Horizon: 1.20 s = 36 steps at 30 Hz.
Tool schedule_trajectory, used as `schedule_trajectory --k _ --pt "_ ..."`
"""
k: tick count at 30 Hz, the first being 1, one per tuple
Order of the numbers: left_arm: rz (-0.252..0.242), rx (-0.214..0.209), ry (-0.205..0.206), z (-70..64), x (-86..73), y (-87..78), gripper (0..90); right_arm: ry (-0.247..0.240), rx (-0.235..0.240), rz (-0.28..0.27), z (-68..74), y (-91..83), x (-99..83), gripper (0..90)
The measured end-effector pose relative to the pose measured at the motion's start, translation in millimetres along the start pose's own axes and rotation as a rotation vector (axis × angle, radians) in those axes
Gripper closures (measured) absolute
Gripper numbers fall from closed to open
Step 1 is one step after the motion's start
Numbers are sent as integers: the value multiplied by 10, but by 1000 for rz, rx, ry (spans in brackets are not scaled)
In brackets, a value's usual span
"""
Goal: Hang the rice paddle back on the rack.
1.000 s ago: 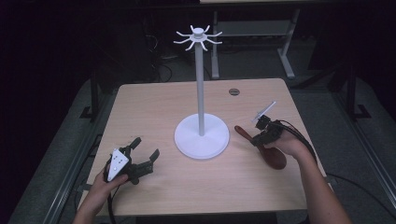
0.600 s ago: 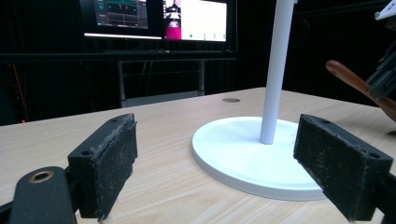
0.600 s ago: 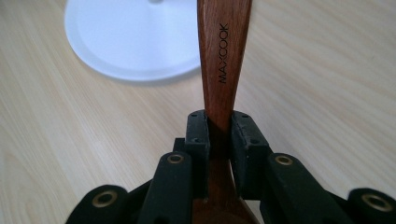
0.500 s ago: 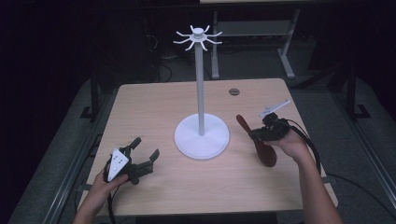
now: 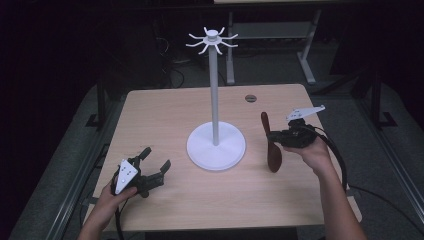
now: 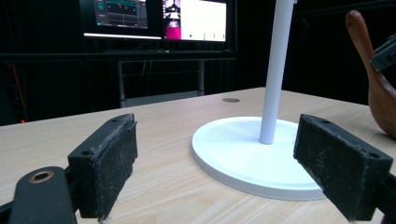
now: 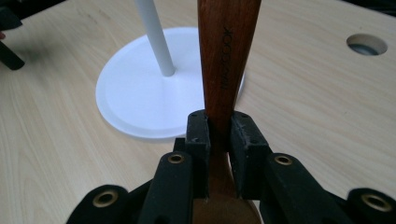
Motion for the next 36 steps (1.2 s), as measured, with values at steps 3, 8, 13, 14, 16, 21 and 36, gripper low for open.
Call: schedule_trajectory --k 3,8,13,14,16,21,36 --pt "0 0 1 0 0 0 130 2 5 -36 8 -20 31 781" --pt "1 0 1 0 0 0 130 14 15 -81 18 -51 68 782" --pt "1 0 2 0 0 0 130 10 22 -131 49 -91 141 782" --pt "1 0 1 1 0 0 130 9 24 -140 59 -105 159 781" --pt "0 0 0 0 0 1 130 7 31 -153 84 -132 200 781" --pt "0 3 1 2 0 1 129 -19 31 -179 134 -194 327 781" --pt "-2 2 -2 -7 0 4 129 -80 63 -249 258 -361 853 781"
Point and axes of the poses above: each handheld gripper's, and its own axes: y roughly forward along the jaws, x roughly out of its top, z roughly to its left, the point moved 8 cm from there along y, roughly forward along the jaws, and after that the axes turned 4 degrees about -z, right-handed, at the moved point
